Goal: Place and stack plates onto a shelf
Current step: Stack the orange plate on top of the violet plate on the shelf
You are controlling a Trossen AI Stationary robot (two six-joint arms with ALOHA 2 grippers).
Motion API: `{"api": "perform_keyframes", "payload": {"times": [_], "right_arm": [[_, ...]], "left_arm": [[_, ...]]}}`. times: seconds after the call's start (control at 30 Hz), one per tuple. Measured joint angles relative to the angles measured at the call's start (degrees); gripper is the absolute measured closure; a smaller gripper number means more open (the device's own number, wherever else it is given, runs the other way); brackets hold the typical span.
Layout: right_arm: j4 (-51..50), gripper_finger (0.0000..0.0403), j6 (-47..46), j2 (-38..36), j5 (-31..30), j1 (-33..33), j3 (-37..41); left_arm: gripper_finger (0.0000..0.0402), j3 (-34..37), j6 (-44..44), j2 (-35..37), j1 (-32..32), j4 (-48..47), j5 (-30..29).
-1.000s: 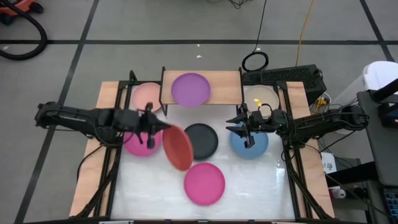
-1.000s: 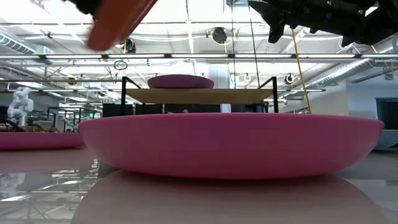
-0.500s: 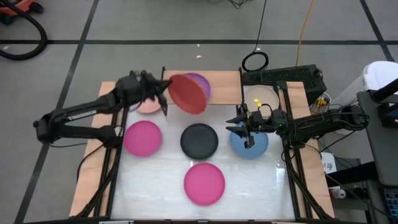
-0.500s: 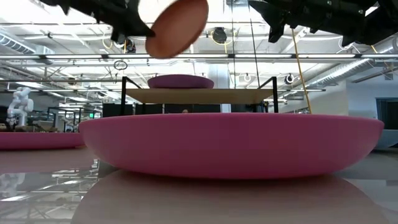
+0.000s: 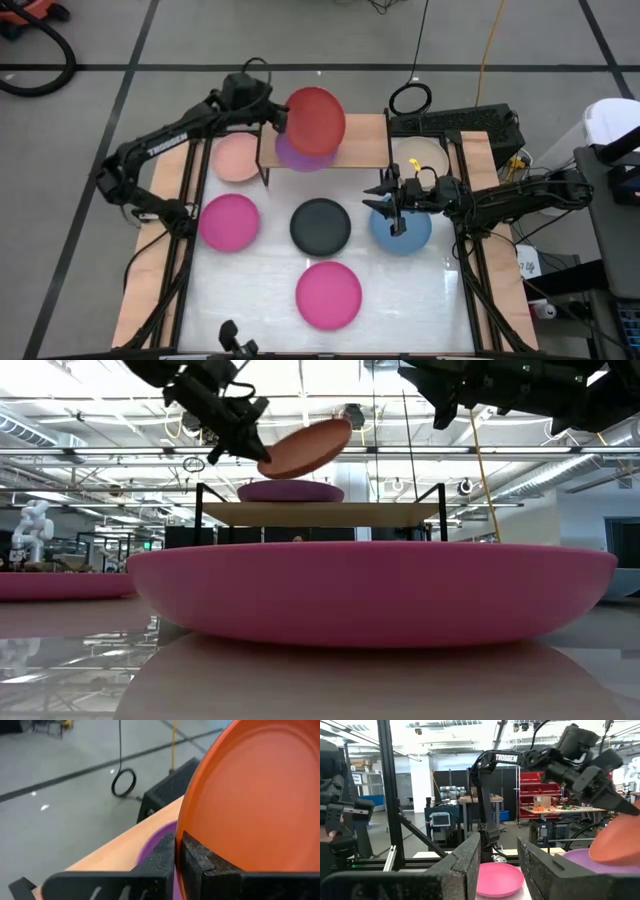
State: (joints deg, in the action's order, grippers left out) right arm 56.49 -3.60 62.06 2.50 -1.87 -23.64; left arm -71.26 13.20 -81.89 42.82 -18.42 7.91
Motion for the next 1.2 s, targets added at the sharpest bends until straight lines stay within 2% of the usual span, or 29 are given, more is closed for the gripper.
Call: {"api": "perform_keyframes", "payload": {"times": [0.23,0.4,0.63,0.97,1.1,1.2], "right_arm": [[0.0,0.0289,1.5,0.0,-0.01,-0.02,0.0],[0.0,0.0289,1.77,0.0,-2.92,-0.02,0.0],[-0.21,0.0289,1.64,0.0,-4.0,-0.02,0.0],[-1.69,0.0289,1.68,0.0,-4.0,-0.02,0.0],[-1.69,0.0289,1.7,0.0,-4.0,-0.02,0.0],[-1.6,0.0289,1.8,0.0,-4.22,-0.02,0.0]], "left_arm": [[0.0377,-5.16,-6.63,-2.13,-0.05,-12.04,-0.05],[0.0376,-6.49,-8.21,-2.03,0.4,-18.07,-0.47],[0.0368,-6.59,-10.22,-2.01,0.38,-17.28,-1.11],[0.0287,-6.59,-12.77,-2.01,0.4,-16.44,-1.98],[0.0282,-6.56,-13.56,-1.64,-0.45,-13.49,-1.79],[0.0282,-6.54,-13.55,-0.96,-2.54,-9.26,1.56]]}}
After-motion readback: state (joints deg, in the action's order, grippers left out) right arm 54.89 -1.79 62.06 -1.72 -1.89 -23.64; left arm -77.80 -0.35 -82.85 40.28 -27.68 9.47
